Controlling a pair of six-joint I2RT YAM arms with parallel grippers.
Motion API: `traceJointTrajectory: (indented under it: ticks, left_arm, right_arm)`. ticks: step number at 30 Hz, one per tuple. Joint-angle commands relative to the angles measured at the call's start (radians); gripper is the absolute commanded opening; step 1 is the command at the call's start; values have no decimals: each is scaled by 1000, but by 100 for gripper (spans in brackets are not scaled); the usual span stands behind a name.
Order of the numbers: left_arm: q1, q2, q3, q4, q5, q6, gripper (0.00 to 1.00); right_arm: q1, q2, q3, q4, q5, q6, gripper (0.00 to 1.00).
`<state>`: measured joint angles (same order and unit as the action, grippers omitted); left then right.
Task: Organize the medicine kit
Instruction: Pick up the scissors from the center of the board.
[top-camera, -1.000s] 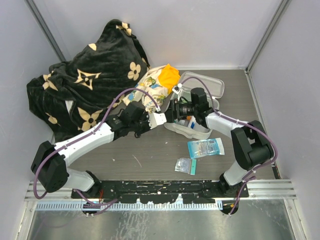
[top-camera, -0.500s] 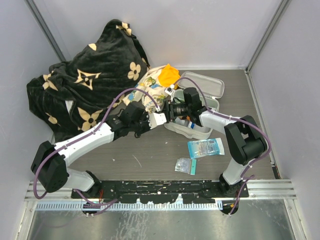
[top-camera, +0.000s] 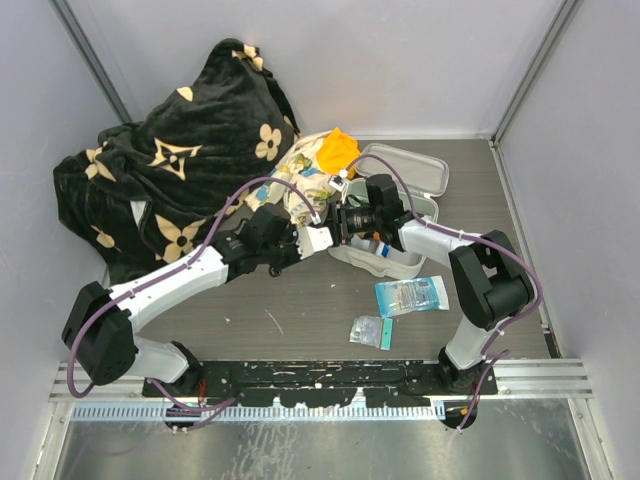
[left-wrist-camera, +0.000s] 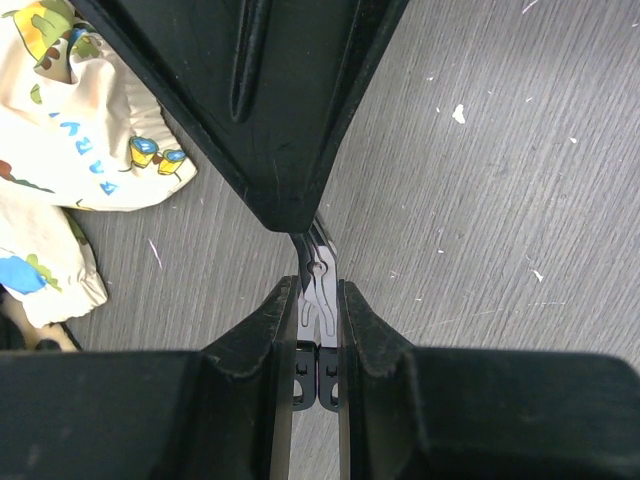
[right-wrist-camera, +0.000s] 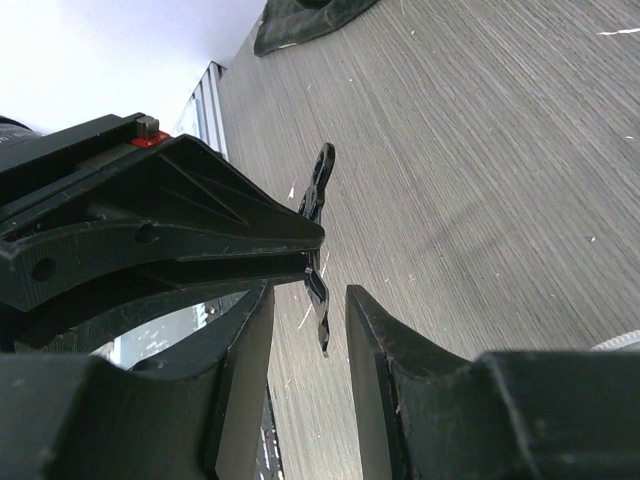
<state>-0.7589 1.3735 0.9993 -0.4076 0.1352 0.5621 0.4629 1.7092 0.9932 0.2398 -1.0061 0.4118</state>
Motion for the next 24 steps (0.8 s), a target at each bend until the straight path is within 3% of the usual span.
traceJointTrajectory:
  ticks: [1,8,15,18,24]
  left_arm:
    - [1,-28,0,59,0,2,12]
    - [0,-25,-1,61,-2,4,12]
    - [1,-25,-4,61,-6,4,14]
    - [1,-32,-7,63,-16,6,24]
    - [1,-82,-5,65,-73,56,66]
  right_arm:
    - [5,0,44,-10,0,-36,40]
    - [7,-2,46,-11,-2,-36,30]
    - [7,-6,54,-23,27,-37,7]
    - [5,-25,50,-32,39,-53,1]
    - [-38,-100,23,-51,40,-86,1]
